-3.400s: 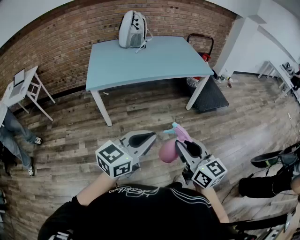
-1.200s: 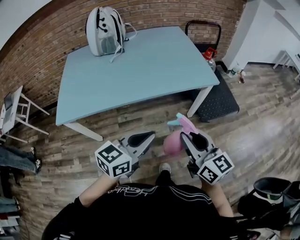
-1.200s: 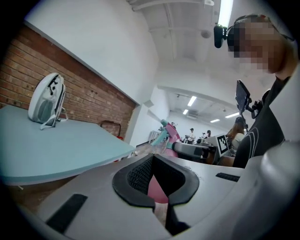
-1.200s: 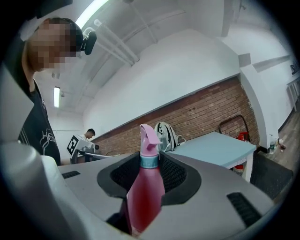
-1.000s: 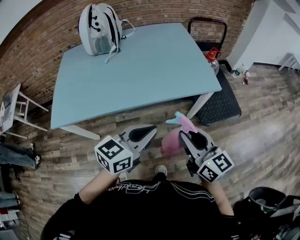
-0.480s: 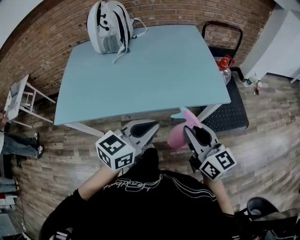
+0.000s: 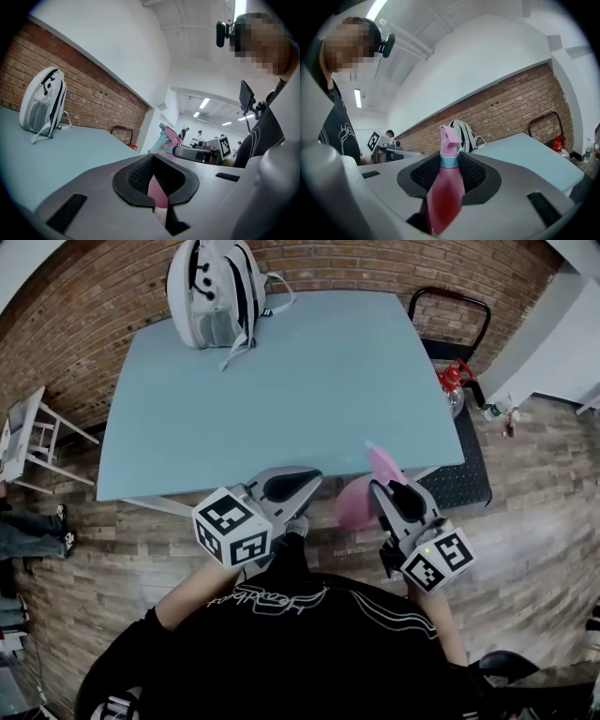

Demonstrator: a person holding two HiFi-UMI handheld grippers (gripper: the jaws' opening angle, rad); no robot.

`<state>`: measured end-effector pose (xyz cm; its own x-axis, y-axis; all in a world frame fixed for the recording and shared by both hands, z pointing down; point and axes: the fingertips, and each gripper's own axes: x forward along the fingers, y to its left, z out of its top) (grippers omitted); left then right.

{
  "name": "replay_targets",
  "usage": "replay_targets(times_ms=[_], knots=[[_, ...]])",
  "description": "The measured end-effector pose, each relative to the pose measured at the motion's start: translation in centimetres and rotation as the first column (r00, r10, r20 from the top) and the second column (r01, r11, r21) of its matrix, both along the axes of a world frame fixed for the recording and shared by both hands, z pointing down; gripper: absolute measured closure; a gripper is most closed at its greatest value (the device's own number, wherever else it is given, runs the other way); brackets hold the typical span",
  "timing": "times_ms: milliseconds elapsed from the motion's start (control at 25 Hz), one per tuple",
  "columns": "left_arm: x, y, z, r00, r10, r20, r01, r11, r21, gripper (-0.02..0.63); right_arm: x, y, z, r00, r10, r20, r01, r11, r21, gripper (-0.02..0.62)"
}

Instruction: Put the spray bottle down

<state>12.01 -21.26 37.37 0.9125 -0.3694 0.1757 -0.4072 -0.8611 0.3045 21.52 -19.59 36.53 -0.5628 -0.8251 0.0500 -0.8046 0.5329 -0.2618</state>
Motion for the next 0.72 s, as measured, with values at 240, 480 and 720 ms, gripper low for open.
replay_targets(times_ms=[240, 480, 720], knots=[[0.4, -5.0, 1.2, 1.000, 0.015, 0.003, -0.015, 0.999, -0.034, 0.598, 0.0, -5.3, 1.4, 1.000, 0.003, -0.004, -0.003, 0.999, -0.032, 0.466], [0.3, -9.2, 2.7, 1.000, 0.011, 0.003, -0.011, 0.997, -0.079, 0.598, -0.4, -10.5, 3.0, 0.999, -0.014, -0.047, 0.011, 0.999, -0.052, 0.466], [-0.1, -12.6, 4.2, 1.000, -0.003, 0.019, 0.005, 0.994, -0.111, 0.598, -0.9, -14.9, 3.7, 0.996, -0.037, -0.075, 0.034, 0.998, -0.046, 0.466]])
